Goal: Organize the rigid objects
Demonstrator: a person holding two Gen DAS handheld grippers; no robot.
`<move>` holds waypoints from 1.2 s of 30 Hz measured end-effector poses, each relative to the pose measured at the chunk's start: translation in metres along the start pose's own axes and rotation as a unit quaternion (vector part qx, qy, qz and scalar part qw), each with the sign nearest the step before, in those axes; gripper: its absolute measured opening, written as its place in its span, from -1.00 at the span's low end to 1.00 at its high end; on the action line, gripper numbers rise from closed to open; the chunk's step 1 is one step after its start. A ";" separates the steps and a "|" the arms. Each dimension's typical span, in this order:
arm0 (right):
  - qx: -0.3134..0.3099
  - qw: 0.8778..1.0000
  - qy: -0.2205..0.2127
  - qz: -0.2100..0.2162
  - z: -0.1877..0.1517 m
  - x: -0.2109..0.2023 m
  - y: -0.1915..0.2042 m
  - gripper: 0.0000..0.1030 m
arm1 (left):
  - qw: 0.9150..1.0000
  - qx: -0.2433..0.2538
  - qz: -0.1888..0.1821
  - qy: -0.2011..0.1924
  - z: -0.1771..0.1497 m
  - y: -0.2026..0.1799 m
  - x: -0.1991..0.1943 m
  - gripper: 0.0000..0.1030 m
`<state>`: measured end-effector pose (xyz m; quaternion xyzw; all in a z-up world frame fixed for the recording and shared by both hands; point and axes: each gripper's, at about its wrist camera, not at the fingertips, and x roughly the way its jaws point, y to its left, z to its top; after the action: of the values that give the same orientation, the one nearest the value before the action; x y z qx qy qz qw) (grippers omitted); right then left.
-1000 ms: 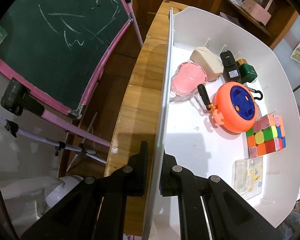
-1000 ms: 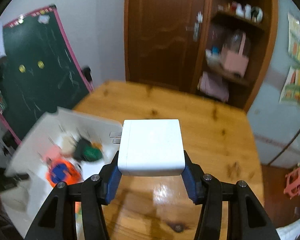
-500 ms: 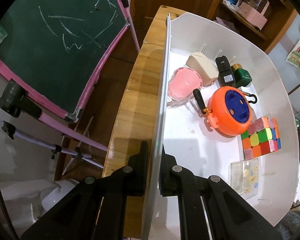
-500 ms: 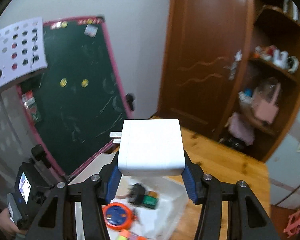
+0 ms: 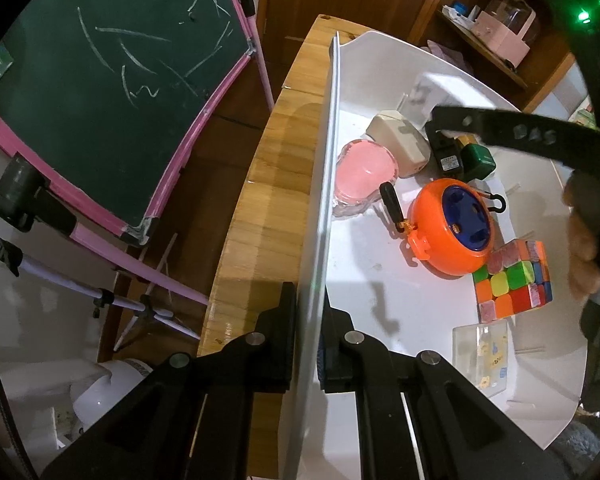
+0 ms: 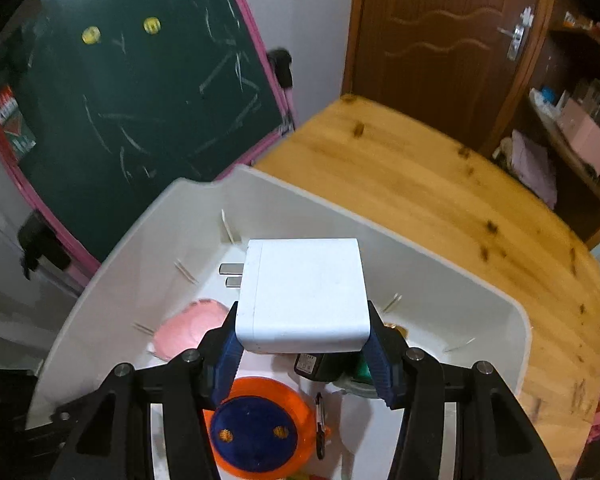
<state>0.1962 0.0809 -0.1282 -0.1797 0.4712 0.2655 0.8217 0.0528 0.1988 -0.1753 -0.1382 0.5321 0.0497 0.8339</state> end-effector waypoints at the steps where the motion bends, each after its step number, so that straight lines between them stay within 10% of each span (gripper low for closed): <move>1: -0.001 1.000 0.005 -0.001 -0.002 0.005 0.001 0.07 | 1.000 0.000 0.000 0.000 0.000 0.000 0.000 -0.79; 36: 0.017 1.000 -0.025 0.009 -0.044 -0.073 -0.019 0.41 | 0.999 0.007 0.030 -0.023 -0.003 -0.006 -0.006 -0.79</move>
<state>0.1479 0.0223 -0.0857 -0.1553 0.4567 0.2691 0.8336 0.0487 0.1928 -0.1705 -0.1147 0.5174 0.0742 0.8447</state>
